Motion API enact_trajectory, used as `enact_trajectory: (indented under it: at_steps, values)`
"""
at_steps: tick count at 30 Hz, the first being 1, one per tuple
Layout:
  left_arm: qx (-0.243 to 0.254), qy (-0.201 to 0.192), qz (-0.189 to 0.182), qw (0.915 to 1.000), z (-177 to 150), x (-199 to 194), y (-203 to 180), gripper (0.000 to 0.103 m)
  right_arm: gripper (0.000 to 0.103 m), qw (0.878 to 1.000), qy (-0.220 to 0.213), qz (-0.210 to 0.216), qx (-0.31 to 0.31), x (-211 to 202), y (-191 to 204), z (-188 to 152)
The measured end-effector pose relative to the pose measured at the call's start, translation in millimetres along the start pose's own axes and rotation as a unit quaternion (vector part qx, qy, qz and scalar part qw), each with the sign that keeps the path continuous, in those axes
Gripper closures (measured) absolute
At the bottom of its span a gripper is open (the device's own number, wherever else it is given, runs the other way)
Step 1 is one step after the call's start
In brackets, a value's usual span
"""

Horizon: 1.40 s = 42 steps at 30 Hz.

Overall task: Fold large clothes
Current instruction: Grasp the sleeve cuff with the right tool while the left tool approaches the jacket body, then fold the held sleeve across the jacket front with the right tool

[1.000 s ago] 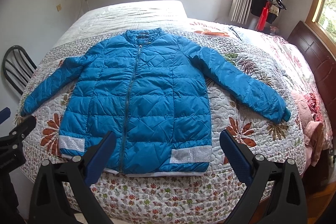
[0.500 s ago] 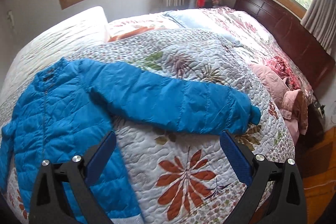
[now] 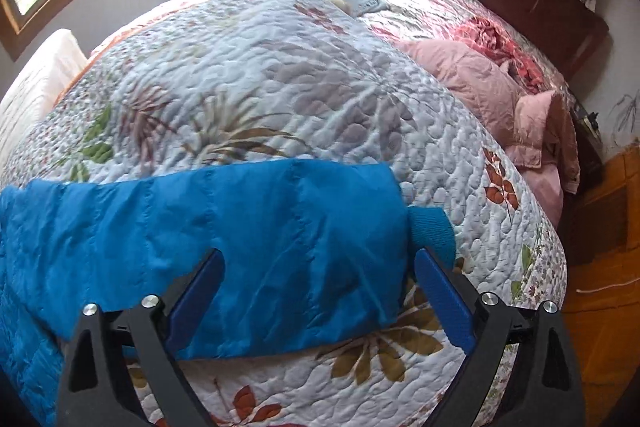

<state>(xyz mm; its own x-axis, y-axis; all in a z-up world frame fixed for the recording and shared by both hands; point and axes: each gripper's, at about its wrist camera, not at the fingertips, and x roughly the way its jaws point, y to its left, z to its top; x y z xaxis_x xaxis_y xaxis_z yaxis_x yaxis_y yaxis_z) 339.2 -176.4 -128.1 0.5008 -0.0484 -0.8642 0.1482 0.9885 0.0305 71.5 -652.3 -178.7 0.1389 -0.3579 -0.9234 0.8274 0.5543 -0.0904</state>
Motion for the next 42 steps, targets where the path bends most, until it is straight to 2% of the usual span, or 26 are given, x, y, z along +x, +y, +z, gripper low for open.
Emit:
enact_trajectory:
  at_steps: [2, 5, 10, 12, 14, 15, 16, 17, 18, 19, 22, 24, 27, 30, 32, 37, 42]
  values:
    - [-0.001, 0.010, -0.010, 0.9999, 2.7, 11.8, -10.5, 0.004, 0.012, 1.000, 0.016, -0.006, 0.018, 18.8, -22.6, 5.3]
    - [0.000, 0.016, -0.014, 0.9998, 5.9, 25.4, -22.7, 0.004, 0.013, 0.999, 0.027, 0.010, 0.033, 37.0, -48.0, 7.8]
    - [0.001, 0.030, -0.018, 0.9994, 6.1, 43.7, -34.1, 0.004, 0.008, 0.993, 0.056, 0.082, 0.056, 64.1, -68.6, 11.1]
    - [0.004, 0.038, -0.018, 0.9991, 3.8, 49.3, -36.1, 0.004, 0.009, 0.987, 0.074, 0.121, 0.073, 74.7, -73.0, 10.2]
    - [0.007, 0.041, -0.015, 0.9990, 1.3, 52.9, -36.3, 0.004, 0.018, 0.985, 0.073, 0.139, 0.078, 75.2, -72.7, 9.5]
    - [0.007, 0.044, -0.016, 0.9989, 0.4, 54.9, -34.8, 0.004, 0.027, 0.984, 0.069, 0.146, 0.074, 72.6, -71.2, 9.3]
    - [0.006, 0.047, -0.018, 0.9987, -0.4, 56.7, -33.2, 0.004, 0.041, 0.984, 0.067, 0.153, 0.071, 70.0, -70.2, 9.7]
    - [0.003, 0.051, -0.020, 0.9985, -0.9, 58.5, -31.0, 0.004, 0.049, 0.982, 0.065, 0.161, 0.067, 67.0, -68.1, 10.7]
    - [0.001, 0.055, -0.021, 0.9983, -1.3, 60.5, -28.6, 0.004, 0.065, 0.981, 0.062, 0.172, 0.065, 62.2, -66.5, 11.1]
    - [-0.003, 0.059, -0.021, 0.9980, -1.6, 62.5, -25.8, 0.004, 0.071, 0.978, 0.062, 0.186, 0.067, 57.2, -64.5, 12.0]
    - [-0.014, 0.071, -0.023, 0.9971, -1.5, 69.0, -16.6, 0.005, 0.075, 0.980, 0.041, 0.186, 0.056, 38.5, -55.4, 19.7]
    - [-0.021, 0.083, -0.029, 0.9959, -2.9, 74.7, -10.2, 0.005, 0.075, 0.983, 0.019, 0.180, 0.040, 15.6, -41.6, 21.2]
    - [-0.024, 0.093, -0.032, 0.9948, -5.4, 81.3, -2.2, 0.005, 0.076, 0.976, -0.025, 0.215, -0.001, -28.6, -12.6, 20.6]
    - [-0.023, 0.092, -0.039, 0.9947, -6.5, 80.3, 3.9, 0.006, 0.076, 0.954, -0.054, 0.289, -0.058, -76.5, 29.5, 14.6]
    - [-0.029, 0.090, -0.048, 0.9943, -7.3, 75.9, 9.1, 0.007, 0.076, 0.943, -0.061, 0.309, -0.104, -98.6, 67.1, 5.2]
    - [-0.033, 0.079, -0.058, 0.9946, -9.4, 63.9, 15.1, 0.007, 0.076, 0.926, -0.058, 0.308, -0.212, -118.0, 162.5, -32.3]
    - [-0.031, 0.085, -0.067, 0.9936, -14.2, 60.5, 14.2, 0.007, 0.076, 0.917, -0.040, 0.277, -0.284, -101.6, 236.0, -63.5]
